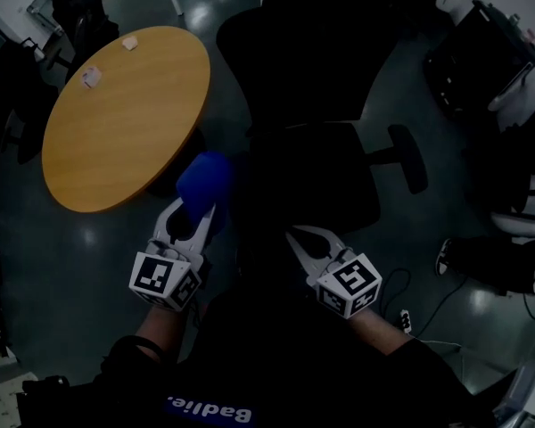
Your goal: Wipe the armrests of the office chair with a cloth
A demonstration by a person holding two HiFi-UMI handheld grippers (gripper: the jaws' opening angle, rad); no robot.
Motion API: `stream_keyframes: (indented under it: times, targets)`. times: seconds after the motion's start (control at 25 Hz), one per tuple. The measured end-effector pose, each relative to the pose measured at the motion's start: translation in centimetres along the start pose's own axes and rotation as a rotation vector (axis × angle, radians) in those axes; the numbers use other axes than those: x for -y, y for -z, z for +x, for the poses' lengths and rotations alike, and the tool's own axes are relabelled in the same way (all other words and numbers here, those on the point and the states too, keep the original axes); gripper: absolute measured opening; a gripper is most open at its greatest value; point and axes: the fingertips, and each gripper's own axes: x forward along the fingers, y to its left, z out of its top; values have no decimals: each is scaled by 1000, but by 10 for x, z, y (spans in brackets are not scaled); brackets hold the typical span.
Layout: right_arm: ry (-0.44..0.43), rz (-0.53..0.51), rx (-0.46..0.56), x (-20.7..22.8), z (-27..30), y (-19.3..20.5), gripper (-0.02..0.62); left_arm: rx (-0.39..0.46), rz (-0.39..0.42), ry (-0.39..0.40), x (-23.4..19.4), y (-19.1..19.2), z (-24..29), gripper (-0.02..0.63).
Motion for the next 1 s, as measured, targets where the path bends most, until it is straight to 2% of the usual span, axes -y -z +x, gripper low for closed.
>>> stream_keyframes:
  times: [0.2,0.6,1.0]
  targets:
    - [44,16,-90,8,42,14,5,-39,9,53,-46,17,38,135]
    - [118,30,-345,28,100,99,5,-215,91,147,-111,91,115,135]
    - [153,63,-475,39,122,146,5,-389,114,204,-132,163,161,135]
